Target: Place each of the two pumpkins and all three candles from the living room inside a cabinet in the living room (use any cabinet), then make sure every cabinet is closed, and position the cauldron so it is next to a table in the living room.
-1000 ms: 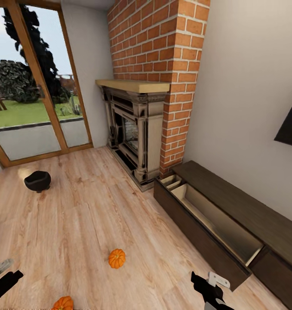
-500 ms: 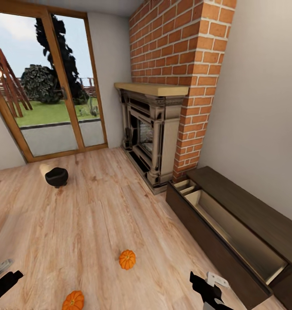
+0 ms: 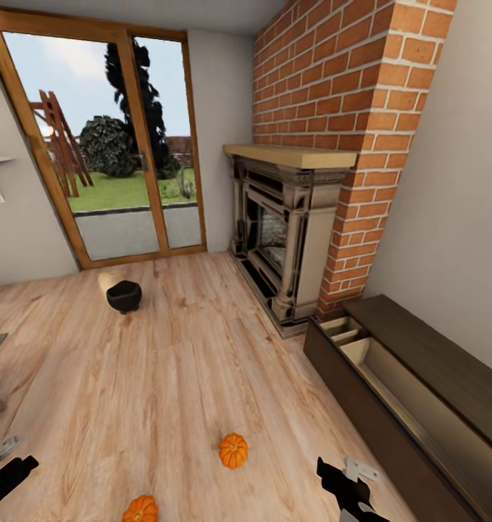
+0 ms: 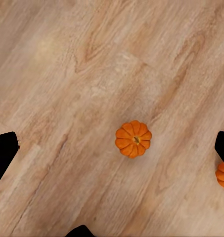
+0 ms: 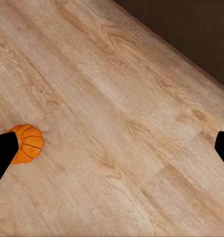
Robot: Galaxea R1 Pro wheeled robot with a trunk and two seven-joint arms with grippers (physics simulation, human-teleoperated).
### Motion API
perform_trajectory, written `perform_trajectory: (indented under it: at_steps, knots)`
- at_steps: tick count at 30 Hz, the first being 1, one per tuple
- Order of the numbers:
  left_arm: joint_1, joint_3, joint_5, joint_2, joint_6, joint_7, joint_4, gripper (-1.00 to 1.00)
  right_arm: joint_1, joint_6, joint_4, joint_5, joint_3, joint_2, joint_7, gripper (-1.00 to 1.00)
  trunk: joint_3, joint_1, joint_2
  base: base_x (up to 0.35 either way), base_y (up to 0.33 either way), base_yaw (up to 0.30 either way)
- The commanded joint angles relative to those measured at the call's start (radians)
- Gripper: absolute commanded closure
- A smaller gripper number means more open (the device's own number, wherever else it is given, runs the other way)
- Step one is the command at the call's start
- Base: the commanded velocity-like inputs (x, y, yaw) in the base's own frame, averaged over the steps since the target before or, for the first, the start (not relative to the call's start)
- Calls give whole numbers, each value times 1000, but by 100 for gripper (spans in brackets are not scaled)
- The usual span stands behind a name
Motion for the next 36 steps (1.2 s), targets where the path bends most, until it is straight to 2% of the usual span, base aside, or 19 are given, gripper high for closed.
perform_trajectory:
  at_steps: [1,36]
  knots:
    - [-1,-3,10,1,0,9,-1,-100,0,-2,0,-3,9,0,-6,-100,0,0,-1,13,1,228]
    - [-1,-5,8,0,0,9,-1,-100,0,8,1,-5,8,5,-7,-100,34,0,-1,1,0,239]
